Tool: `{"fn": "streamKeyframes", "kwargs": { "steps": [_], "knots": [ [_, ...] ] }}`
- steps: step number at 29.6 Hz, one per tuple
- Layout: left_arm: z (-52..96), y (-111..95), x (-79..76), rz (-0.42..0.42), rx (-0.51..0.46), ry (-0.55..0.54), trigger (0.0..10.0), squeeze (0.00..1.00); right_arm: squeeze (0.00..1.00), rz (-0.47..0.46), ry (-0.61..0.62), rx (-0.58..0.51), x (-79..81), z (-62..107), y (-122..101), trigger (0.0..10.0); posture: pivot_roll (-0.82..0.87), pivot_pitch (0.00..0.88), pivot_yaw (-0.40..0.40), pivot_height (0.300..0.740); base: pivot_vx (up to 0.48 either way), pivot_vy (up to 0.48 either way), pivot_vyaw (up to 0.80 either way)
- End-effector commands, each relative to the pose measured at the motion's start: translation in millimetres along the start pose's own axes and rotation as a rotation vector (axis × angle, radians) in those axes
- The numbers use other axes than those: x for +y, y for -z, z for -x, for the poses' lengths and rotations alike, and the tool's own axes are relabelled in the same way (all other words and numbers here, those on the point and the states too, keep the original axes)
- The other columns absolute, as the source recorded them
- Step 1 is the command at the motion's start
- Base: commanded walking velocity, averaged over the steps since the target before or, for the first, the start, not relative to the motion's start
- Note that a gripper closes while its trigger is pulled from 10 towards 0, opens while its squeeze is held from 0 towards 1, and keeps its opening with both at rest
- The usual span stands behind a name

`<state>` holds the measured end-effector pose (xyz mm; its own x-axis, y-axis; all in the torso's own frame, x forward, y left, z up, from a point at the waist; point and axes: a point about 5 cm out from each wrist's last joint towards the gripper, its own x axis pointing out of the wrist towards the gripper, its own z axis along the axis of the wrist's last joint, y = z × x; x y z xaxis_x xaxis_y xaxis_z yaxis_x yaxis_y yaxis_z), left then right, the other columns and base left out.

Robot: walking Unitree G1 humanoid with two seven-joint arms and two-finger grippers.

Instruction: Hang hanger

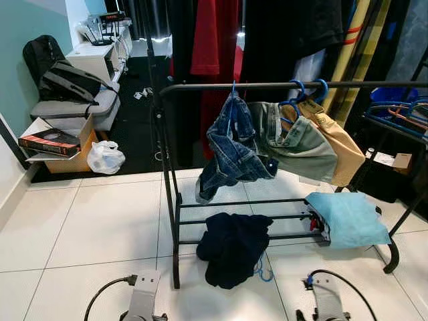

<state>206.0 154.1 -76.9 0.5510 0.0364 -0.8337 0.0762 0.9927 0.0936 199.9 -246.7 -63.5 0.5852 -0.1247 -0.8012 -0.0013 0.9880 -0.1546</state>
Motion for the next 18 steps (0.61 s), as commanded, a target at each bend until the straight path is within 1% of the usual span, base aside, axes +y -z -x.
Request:
{"fn": "streamKeyframes", "kwargs": {
  "steps": [1, 7, 18],
  "knots": [
    [-0.1, 0.2, 7.0, -0.026, 0.008, -0.015, 10.0, 0.00, 0.00, -0.009, 0.002, -0.002, 1.2, -0.7, -3.0, 10.0, 0.01, 0.000, 0.028, 0.740, 0.000, 0.000, 0.00],
    [-0.4, -2.5, 7.4, -0.042, 0.006, -0.017, 10.0, 0.00, 0.00, 0.003, -0.002, -0.004, 2.6, -1.2, -5.1, 10.0, 0.01, 0.000, 0.026, 0.740, 0.000, 0.000, 0.00],
    [-0.4, -2.9, 5.9, -0.052, 0.006, -0.012, 10.0, 0.00, 0.00, 0.013, 0.000, -0.004, -0.6, -0.9, -6.5, 10.0, 0.02, 0.000, 0.017, 0.740, 0.000, 0.000, 0.00]
  ]
}}
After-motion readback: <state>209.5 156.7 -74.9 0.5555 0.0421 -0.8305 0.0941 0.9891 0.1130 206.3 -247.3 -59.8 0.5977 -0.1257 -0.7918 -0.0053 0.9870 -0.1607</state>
